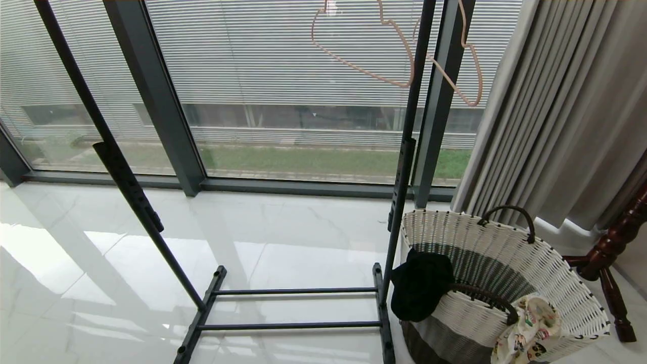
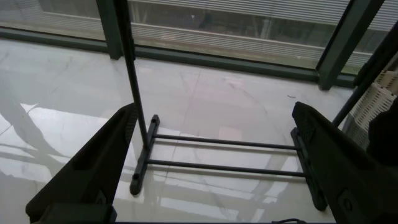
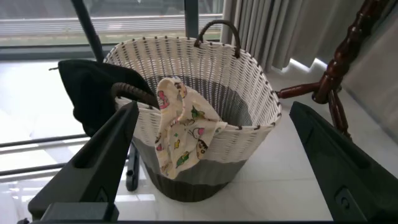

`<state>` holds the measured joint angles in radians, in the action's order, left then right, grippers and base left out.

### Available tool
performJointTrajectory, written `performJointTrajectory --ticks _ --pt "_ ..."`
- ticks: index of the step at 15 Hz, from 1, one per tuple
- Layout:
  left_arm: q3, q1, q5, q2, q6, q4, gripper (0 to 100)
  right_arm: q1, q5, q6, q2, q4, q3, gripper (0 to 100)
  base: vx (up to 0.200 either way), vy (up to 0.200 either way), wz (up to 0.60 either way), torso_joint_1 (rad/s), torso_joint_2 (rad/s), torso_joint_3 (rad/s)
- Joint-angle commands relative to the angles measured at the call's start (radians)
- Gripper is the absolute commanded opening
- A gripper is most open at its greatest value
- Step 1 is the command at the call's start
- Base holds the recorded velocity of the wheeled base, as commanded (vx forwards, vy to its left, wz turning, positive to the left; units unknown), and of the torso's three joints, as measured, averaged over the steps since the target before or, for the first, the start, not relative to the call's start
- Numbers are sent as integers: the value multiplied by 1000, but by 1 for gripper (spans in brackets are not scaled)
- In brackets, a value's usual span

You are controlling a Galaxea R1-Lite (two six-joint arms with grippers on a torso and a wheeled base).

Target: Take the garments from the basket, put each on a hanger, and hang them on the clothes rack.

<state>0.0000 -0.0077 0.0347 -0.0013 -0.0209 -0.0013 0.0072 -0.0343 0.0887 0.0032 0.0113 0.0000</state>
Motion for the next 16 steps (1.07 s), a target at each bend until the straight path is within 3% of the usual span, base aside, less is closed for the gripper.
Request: performJointTrajectory --ticks 1,6,7,9,11,12,13,16 --pt "0 0 1 1 -1 0 100 0 1 -3 4 -1 0 100 200 0 0 7 7 12" --pt "0 0 1 1 -4 0 100 14 2 -9 41 -1 -2 100 40 0 0 -1 0 0" --pt "0 0 1 1 -2 0 100 19 2 -69 46 -1 0 100 0 0 0 0 0 0" --pt "0 0 1 1 -1 0 100 11 8 -90 23 -2 0 100 0 0 0 0 0 0" --pt "0 0 1 1 -1 0 100 22 93 -75 57 -10 -81 100 0 0 0 0 0 0" --pt "0 0 1 1 -1 0 100 68 122 -35 167 -4 -178 100 0 0 0 0 0 0" --pt "0 0 1 1 -2 0 100 117 120 -66 290 -4 -238 100 0 0 0 0 0 0" --pt "0 0 1 1 -2 0 100 123 120 -253 695 30 -282 100 0 0 0 0 0 0"
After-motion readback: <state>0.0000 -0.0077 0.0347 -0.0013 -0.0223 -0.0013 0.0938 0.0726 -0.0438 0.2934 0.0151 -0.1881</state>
